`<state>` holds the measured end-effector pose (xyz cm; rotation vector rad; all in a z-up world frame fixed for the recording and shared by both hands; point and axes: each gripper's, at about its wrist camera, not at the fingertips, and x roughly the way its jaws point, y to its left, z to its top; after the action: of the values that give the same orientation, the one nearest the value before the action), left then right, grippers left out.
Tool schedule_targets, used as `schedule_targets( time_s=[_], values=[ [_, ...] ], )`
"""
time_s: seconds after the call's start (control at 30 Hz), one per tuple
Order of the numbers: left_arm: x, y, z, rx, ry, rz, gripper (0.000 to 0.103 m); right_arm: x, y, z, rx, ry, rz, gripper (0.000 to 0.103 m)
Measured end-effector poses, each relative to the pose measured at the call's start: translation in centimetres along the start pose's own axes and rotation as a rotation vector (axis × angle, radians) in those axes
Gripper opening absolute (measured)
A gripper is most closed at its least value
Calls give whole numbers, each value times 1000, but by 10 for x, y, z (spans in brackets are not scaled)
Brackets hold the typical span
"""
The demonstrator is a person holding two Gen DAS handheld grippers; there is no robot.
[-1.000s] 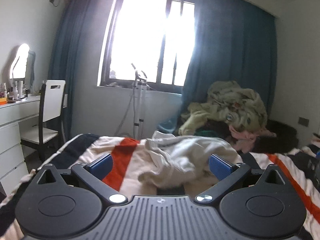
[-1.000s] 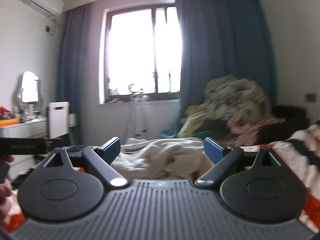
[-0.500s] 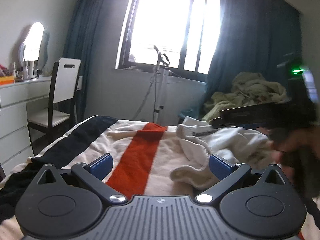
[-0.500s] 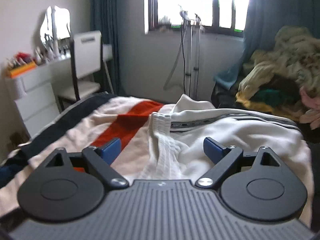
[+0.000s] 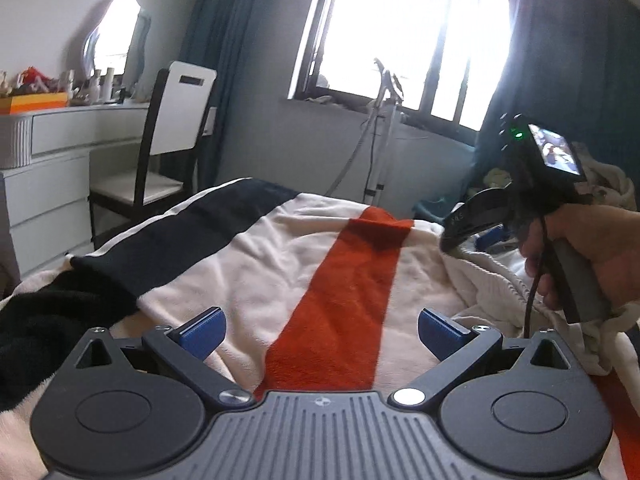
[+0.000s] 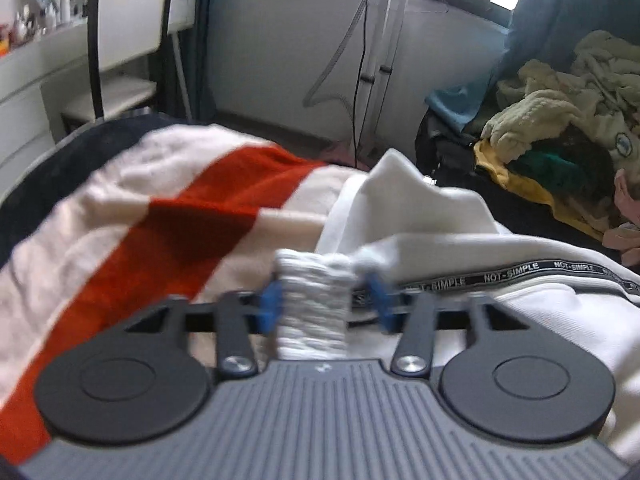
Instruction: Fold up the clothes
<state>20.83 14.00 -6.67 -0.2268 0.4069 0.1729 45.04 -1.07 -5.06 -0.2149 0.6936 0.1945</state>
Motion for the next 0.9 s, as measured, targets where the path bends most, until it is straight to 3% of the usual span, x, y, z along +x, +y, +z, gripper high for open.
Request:
schedule_targets(
  time_s=[0.07, 0.1, 0.13, 0.3, 0.4, 0.67, 0.9],
  values=[
    [-1, 0, 0, -4, -5, 0, 103, -16, 1, 0, 4, -51, -26, 34],
    [-3, -1, 0, 0, -7, -4, 103, -29, -1, -1, 6, -73, -37, 17],
    [-6, -3, 0, 5, -12, -5, 103, -41, -4, -1, 7, -96, -48, 11],
    [-23, -13, 2, 9, -43, -22, 103, -125, -40, -2, 43, -264, -93, 8],
    [-33, -18, 2, -3, -50, -46, 103, -190, -75, -19, 138, -379, -89, 8],
    [-72, -45, -10, -14, -5, -166, 103, -340, -126, -130, 309, -514, -131, 7],
    [-116, -82, -34, 135, 28, -205, 103, -398, -144, -235, 424, -532, -123, 7]
  ],
)
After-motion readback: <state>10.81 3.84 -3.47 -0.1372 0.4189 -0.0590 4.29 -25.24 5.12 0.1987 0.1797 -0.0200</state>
